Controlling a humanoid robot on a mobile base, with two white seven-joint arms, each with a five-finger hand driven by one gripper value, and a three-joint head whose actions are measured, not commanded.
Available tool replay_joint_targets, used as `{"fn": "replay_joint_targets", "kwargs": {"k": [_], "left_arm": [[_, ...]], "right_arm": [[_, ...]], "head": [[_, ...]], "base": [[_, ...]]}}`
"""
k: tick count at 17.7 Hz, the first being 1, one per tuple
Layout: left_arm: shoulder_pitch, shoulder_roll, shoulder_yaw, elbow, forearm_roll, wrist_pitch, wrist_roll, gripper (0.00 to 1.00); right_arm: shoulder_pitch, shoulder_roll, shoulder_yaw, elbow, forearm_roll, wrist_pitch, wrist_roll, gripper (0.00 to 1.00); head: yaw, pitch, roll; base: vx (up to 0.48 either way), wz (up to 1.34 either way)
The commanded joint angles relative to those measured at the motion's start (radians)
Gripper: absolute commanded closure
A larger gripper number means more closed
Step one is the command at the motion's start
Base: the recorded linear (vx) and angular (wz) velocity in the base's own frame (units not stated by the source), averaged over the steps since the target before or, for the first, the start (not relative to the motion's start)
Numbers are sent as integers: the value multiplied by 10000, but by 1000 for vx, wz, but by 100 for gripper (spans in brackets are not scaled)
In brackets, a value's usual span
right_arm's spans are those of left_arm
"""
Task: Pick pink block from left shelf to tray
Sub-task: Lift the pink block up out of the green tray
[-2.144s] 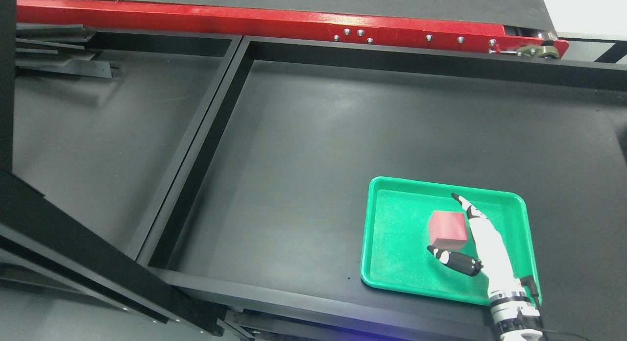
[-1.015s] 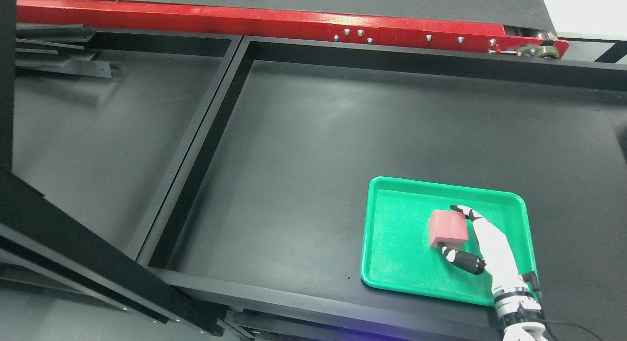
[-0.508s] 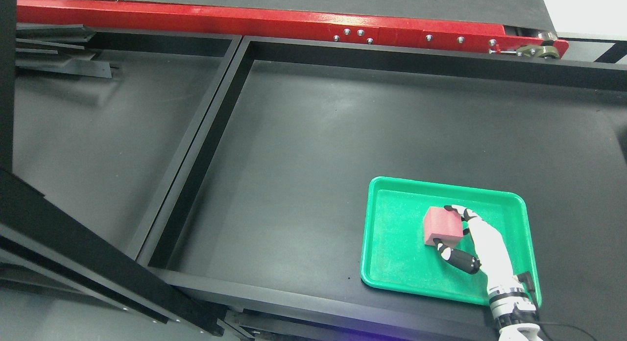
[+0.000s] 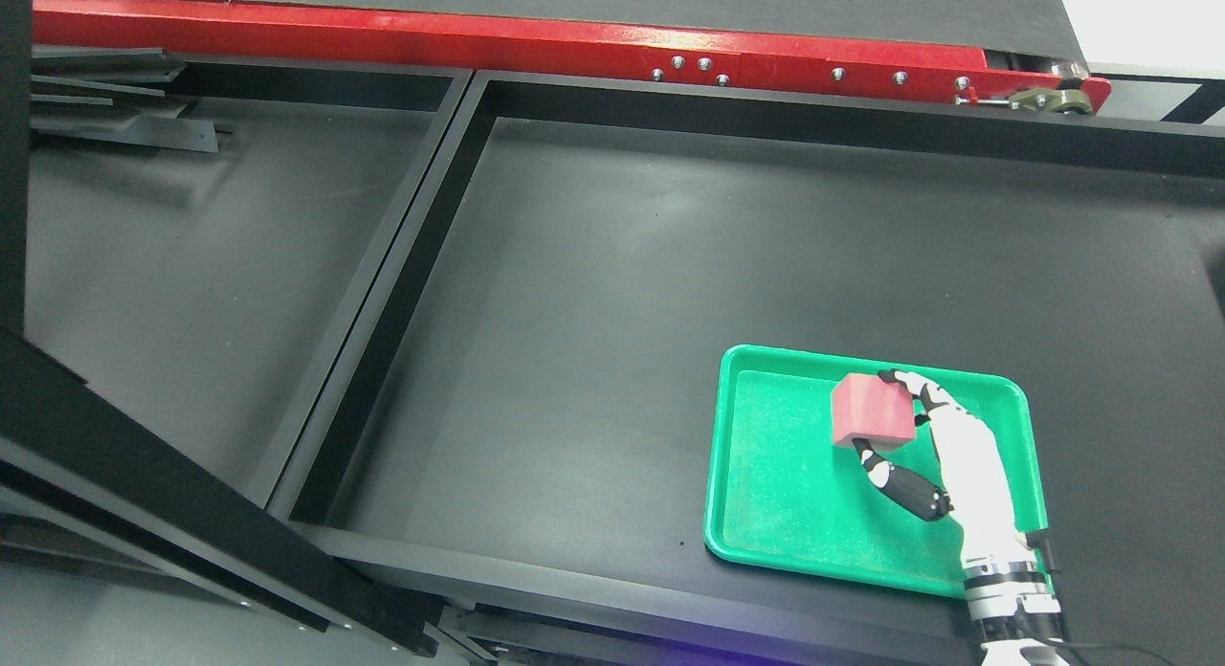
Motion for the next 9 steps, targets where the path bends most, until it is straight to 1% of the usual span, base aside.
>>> {"fn": "replay_joint_targets", "kwargs": {"k": [1,3,9], "left_arm": [[92,174,0,0,-15,-8,6,0],[92,174,0,0,-15,-8,6,0],[92,174,0,0,-15,-8,6,0]], "right_arm": [[72,-41,-241,-133,-461,-818,-721,96],[87,-41,-364,-209,-815,-926,-721,96],[148,-25,-410,-316,-847,-911,-721,96]], "head": [[0,0,0],[0,0,0],[0,0,0]], "base": [[0,0],[0,0],[0,0]]}}
